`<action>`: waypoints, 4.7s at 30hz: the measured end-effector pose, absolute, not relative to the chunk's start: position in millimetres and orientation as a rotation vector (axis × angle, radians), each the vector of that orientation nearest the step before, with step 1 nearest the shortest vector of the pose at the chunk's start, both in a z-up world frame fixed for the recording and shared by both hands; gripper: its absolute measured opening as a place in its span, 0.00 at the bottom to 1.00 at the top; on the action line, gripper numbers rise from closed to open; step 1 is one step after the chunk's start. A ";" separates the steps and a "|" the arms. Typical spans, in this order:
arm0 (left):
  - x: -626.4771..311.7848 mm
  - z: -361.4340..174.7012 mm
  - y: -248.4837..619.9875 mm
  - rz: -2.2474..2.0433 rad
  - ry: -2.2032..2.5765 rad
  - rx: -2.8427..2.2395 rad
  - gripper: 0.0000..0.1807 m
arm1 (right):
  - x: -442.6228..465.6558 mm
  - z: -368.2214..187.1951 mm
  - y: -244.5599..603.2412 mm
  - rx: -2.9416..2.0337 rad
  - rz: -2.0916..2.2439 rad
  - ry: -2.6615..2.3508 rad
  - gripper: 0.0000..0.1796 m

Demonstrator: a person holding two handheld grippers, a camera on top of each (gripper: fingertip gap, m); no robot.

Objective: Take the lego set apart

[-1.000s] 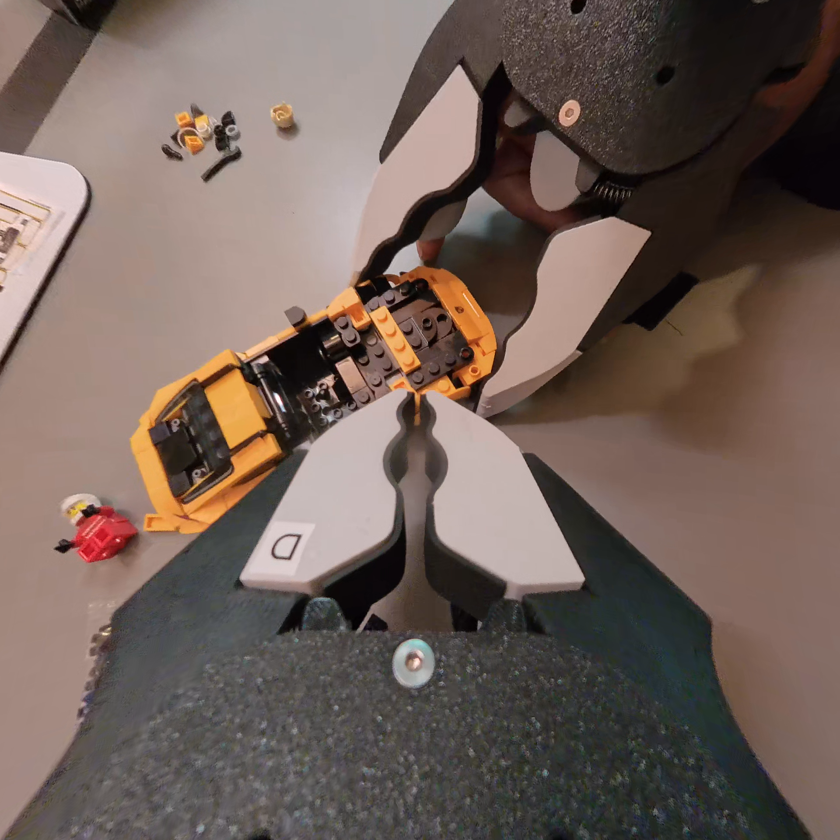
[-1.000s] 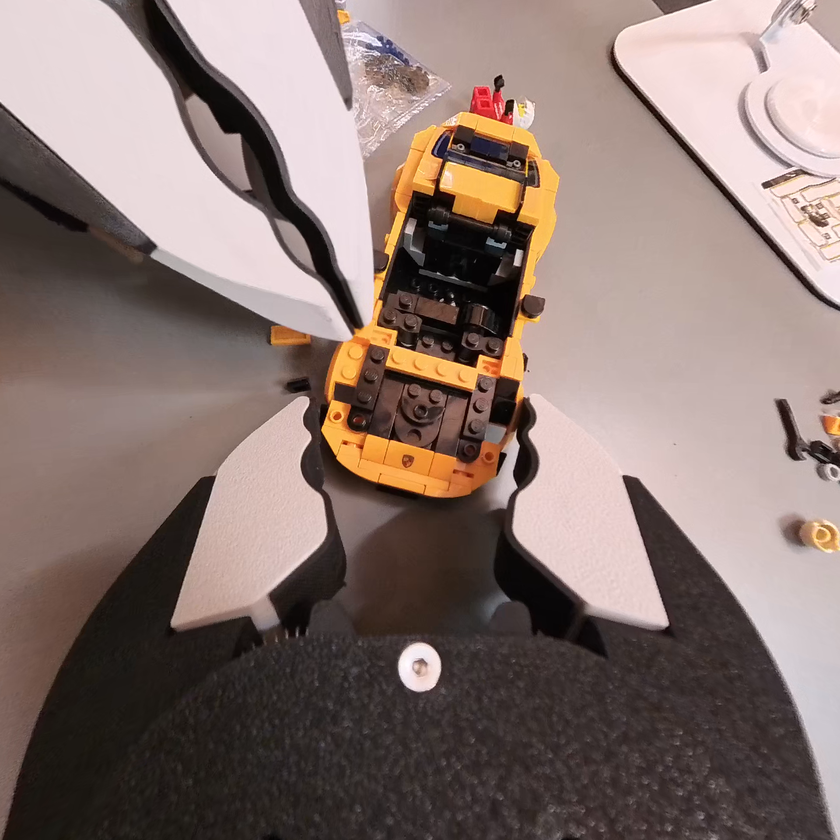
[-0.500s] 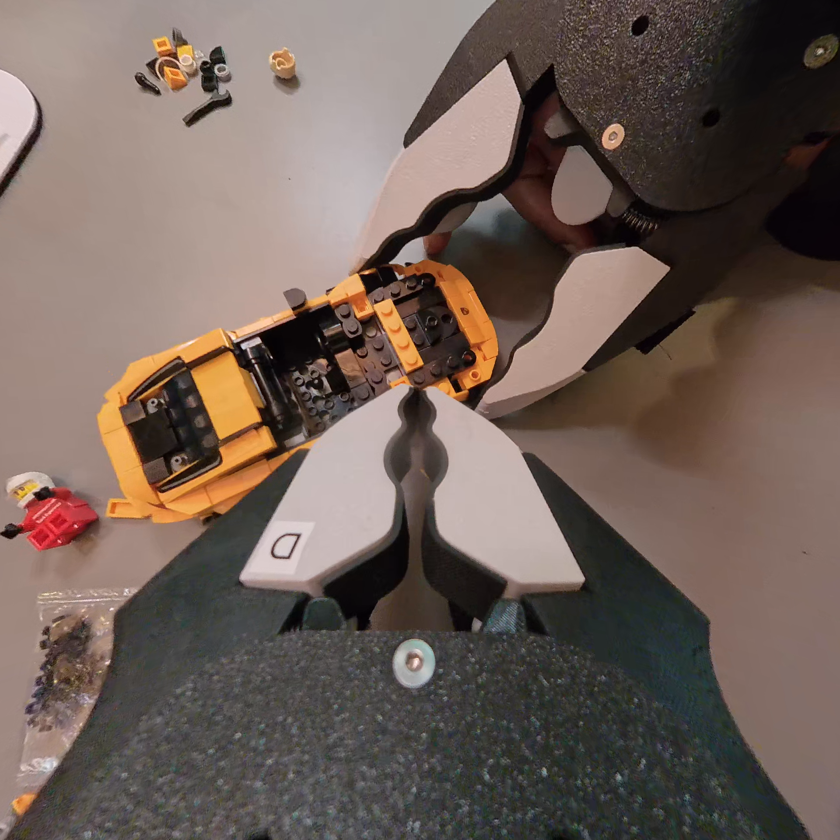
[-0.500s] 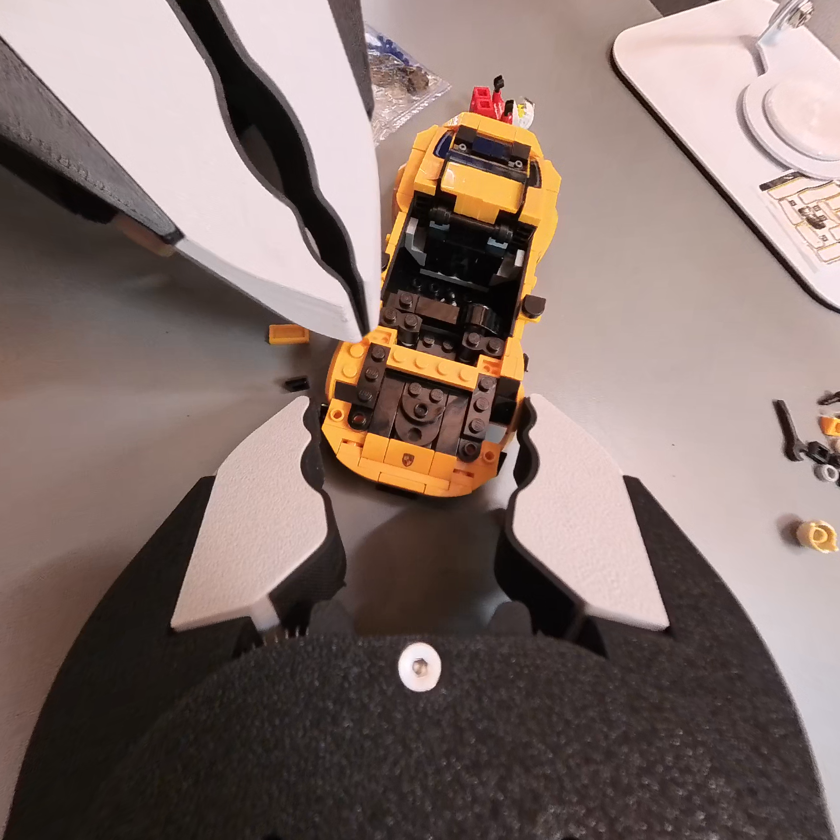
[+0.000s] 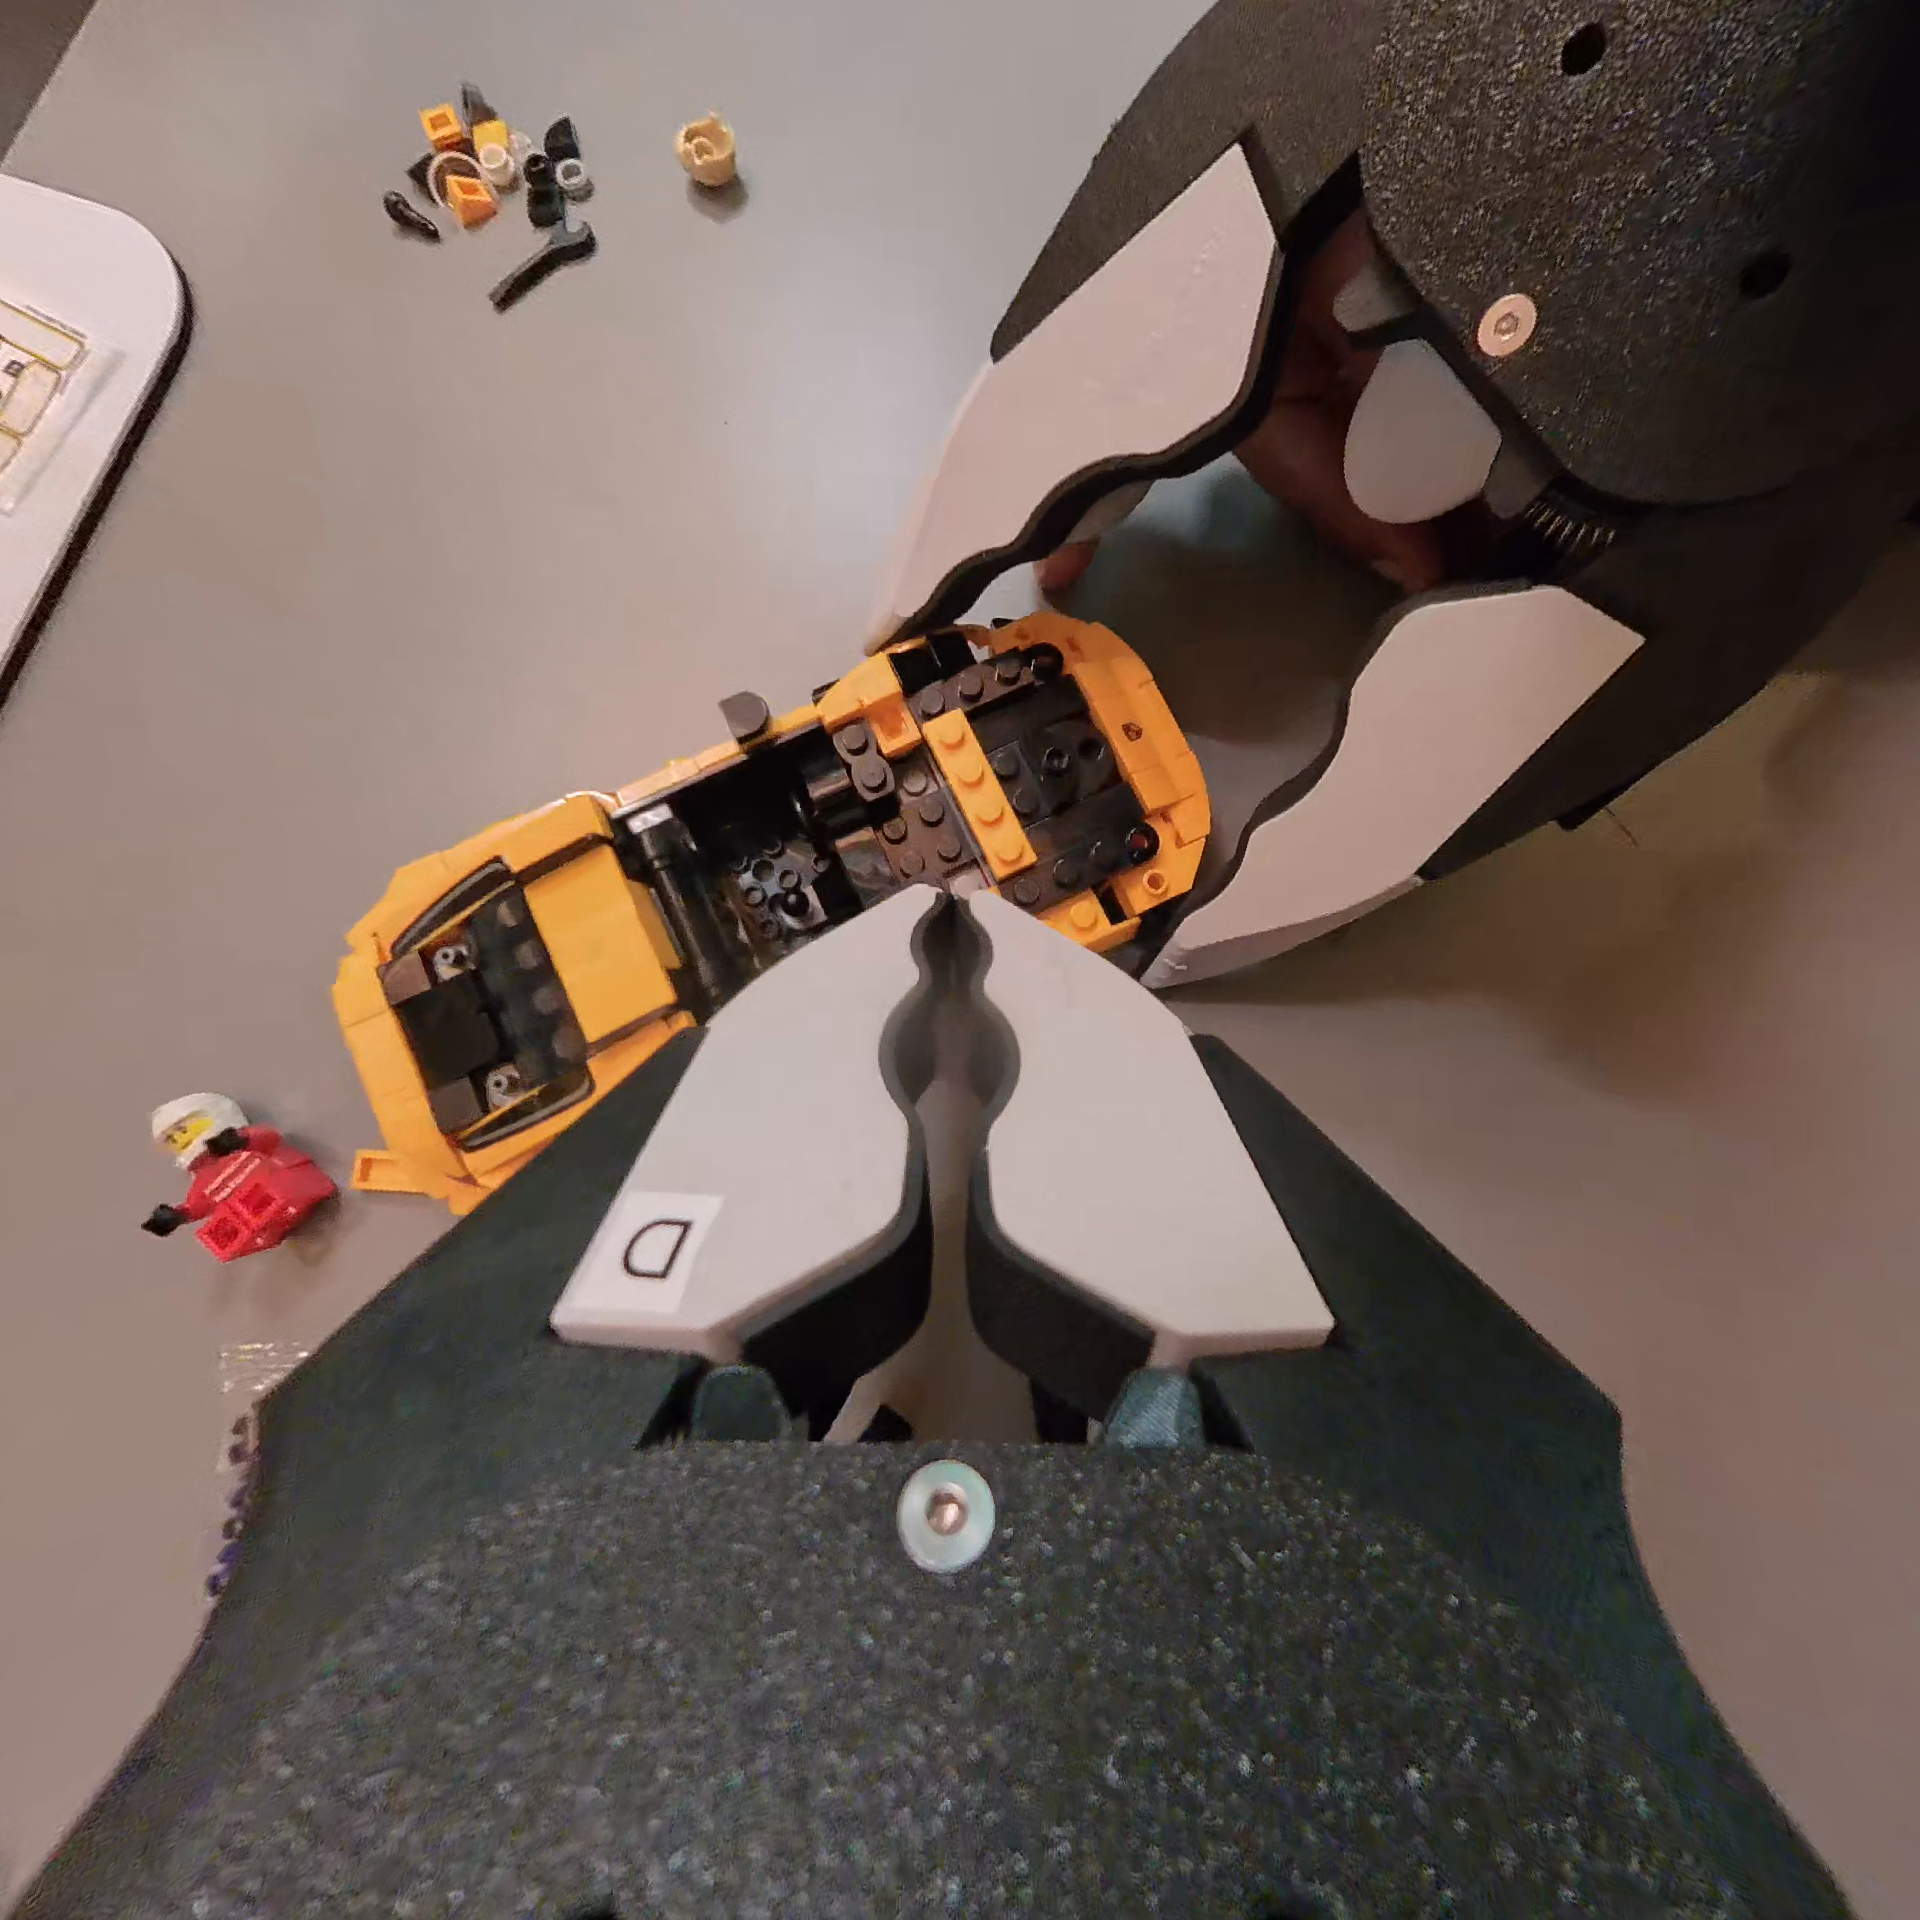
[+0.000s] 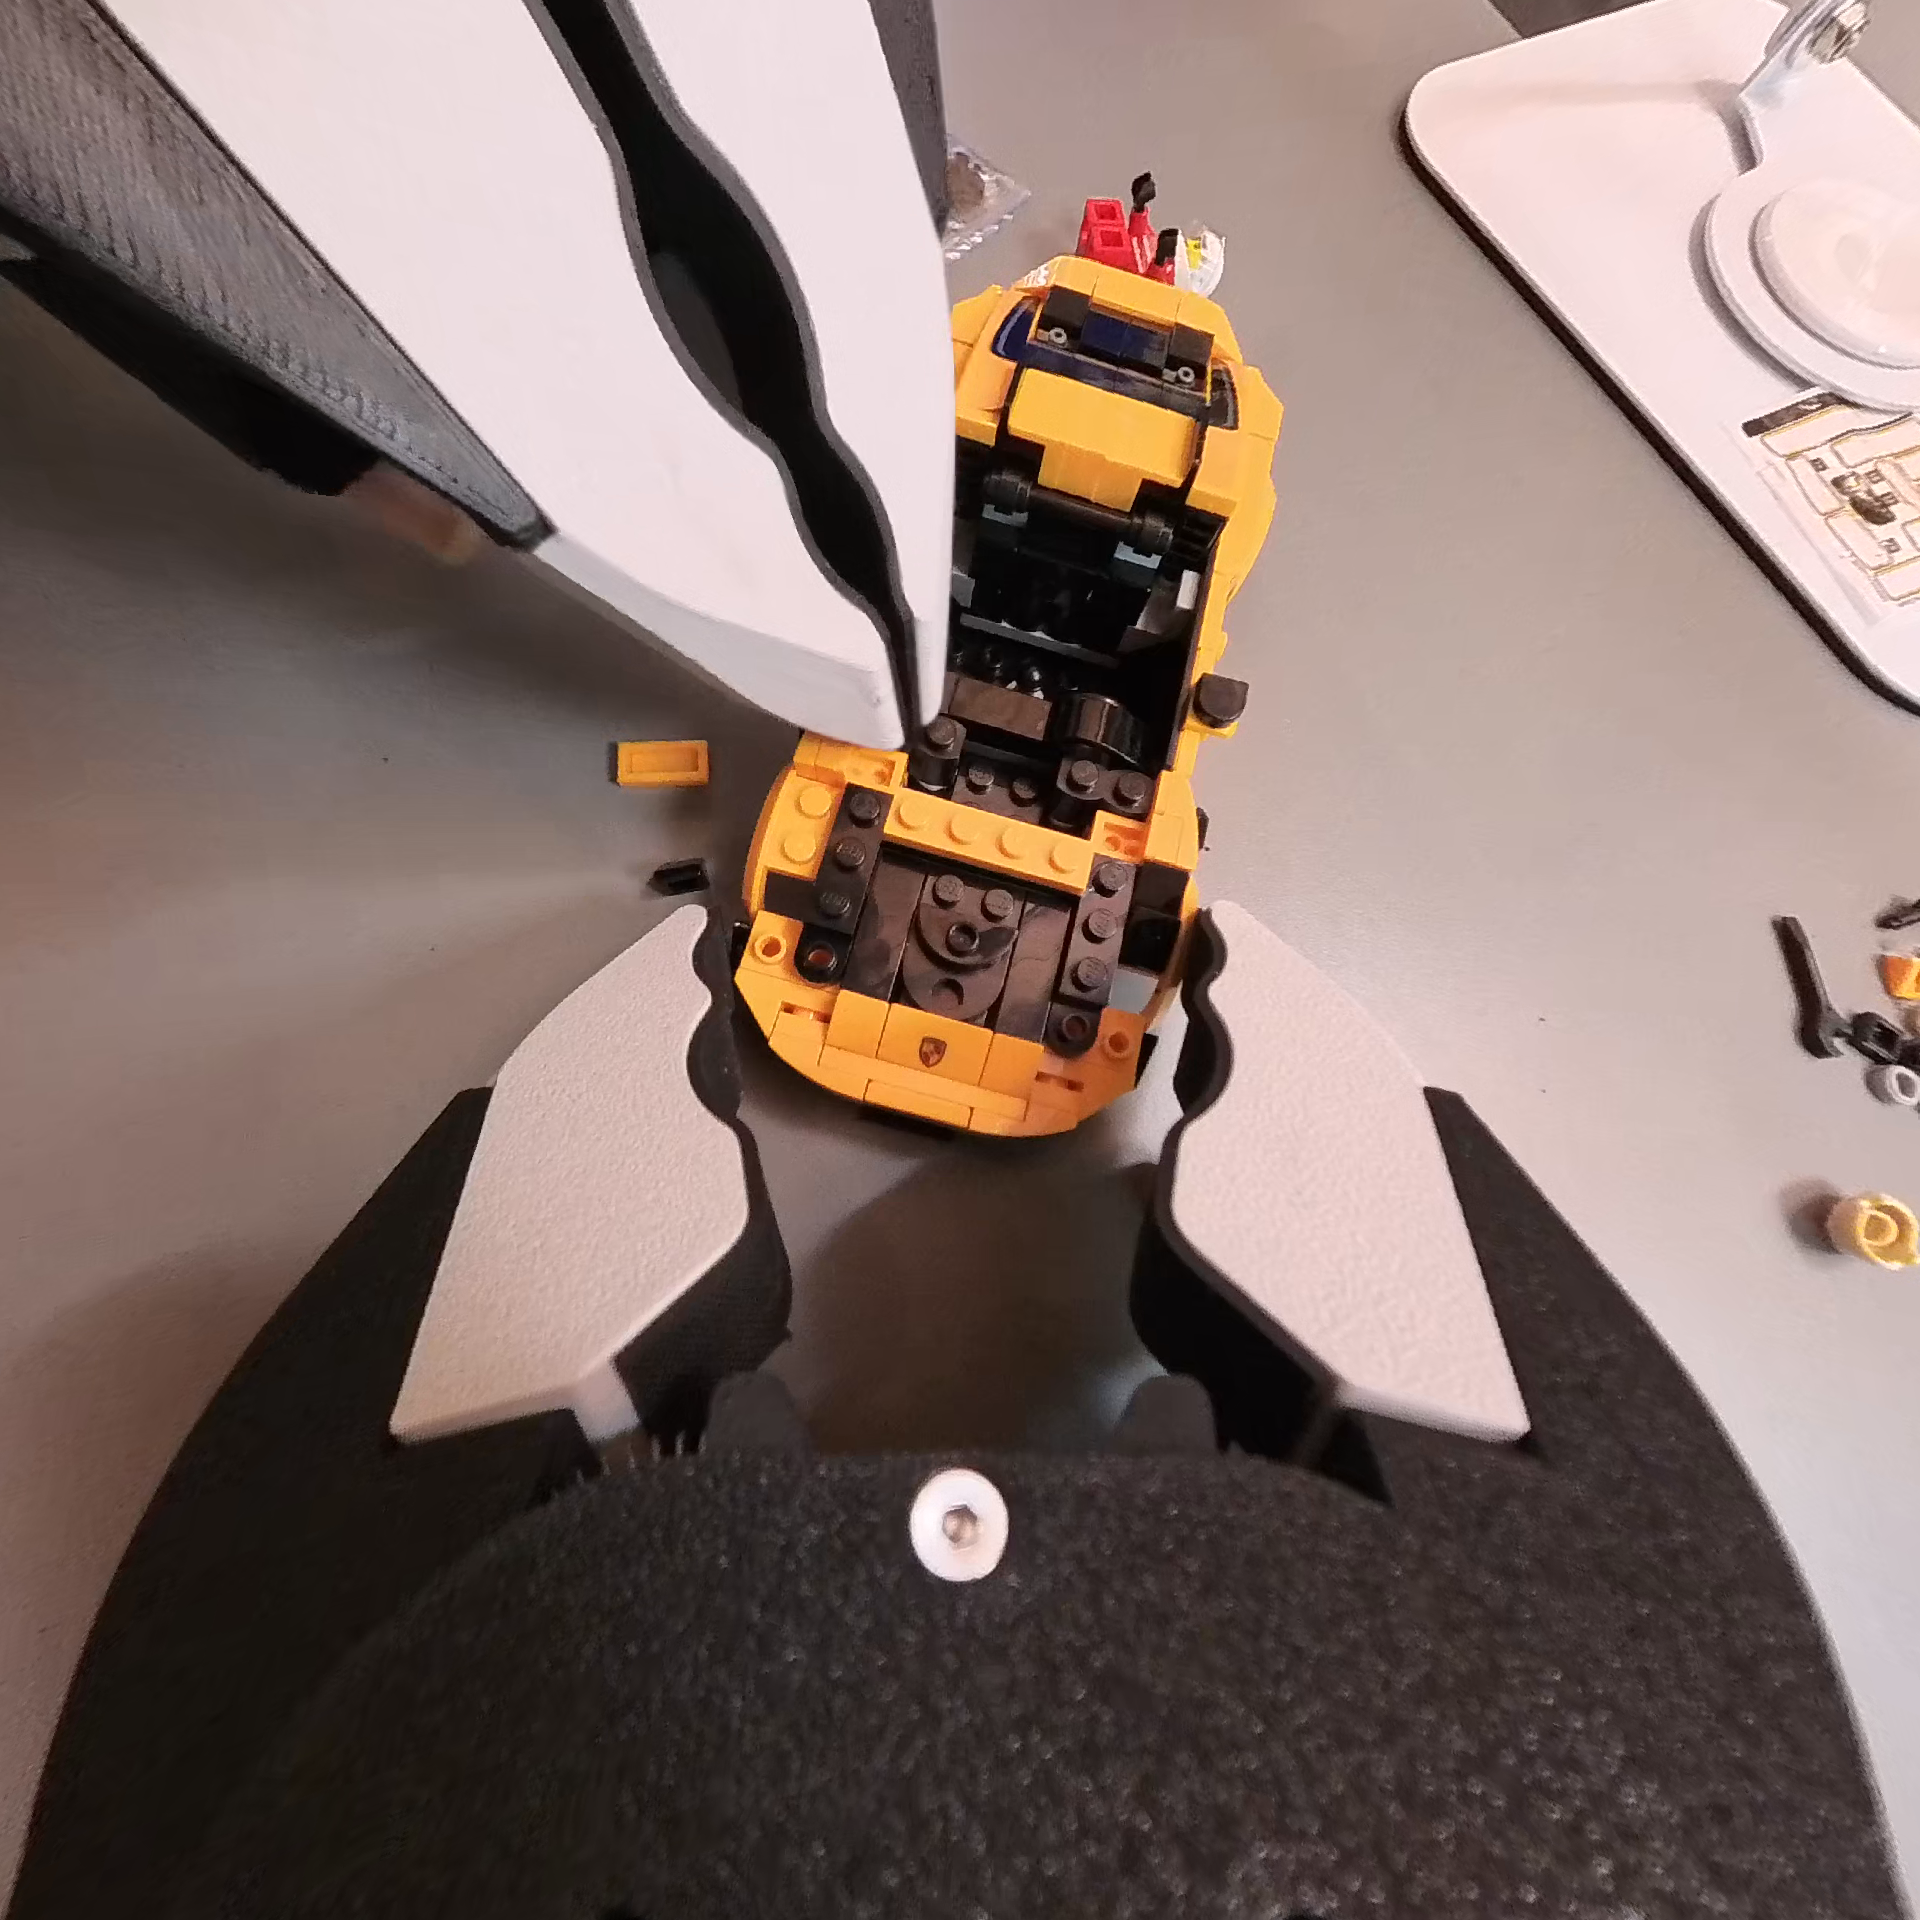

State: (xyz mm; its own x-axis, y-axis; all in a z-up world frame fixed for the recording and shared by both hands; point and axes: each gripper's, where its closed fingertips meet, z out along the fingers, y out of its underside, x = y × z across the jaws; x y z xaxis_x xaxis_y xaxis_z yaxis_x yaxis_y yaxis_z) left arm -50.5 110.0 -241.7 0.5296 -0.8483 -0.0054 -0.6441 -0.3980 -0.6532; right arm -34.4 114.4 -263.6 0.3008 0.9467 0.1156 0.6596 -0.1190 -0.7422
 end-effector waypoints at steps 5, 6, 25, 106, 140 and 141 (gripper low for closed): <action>-50.2 -244.1 110.0 -0.430 1.207 -2.252 0.00 | -34.5 -263.7 114.4 -1.859 0.513 -1.436 0.46; -50.4 -244.4 110.0 -0.436 1.201 -2.271 0.00 | -34.6 -263.7 114.5 -1.859 0.514 -1.435 0.46; -51.0 -218.5 109.7 -0.653 1.000 -2.146 0.00 | -33.5 -262.6 113.6 -1.853 0.512 -1.439 0.46; -51.0 -246.1 91.7 -0.542 1.090 -2.069 0.06 | -37.0 -242.1 116.1 -2.169 0.706 -1.289 0.06; -45.1 -237.8 81.2 -0.660 1.151 -2.009 0.18 | -26.1 -243.8 102.2 -1.509 0.598 -2.173 0.09; -44.5 -238.2 81.1 -0.646 1.162 -2.001 0.19 | -25.8 -243.9 102.3 -1.496 0.592 -2.204 0.09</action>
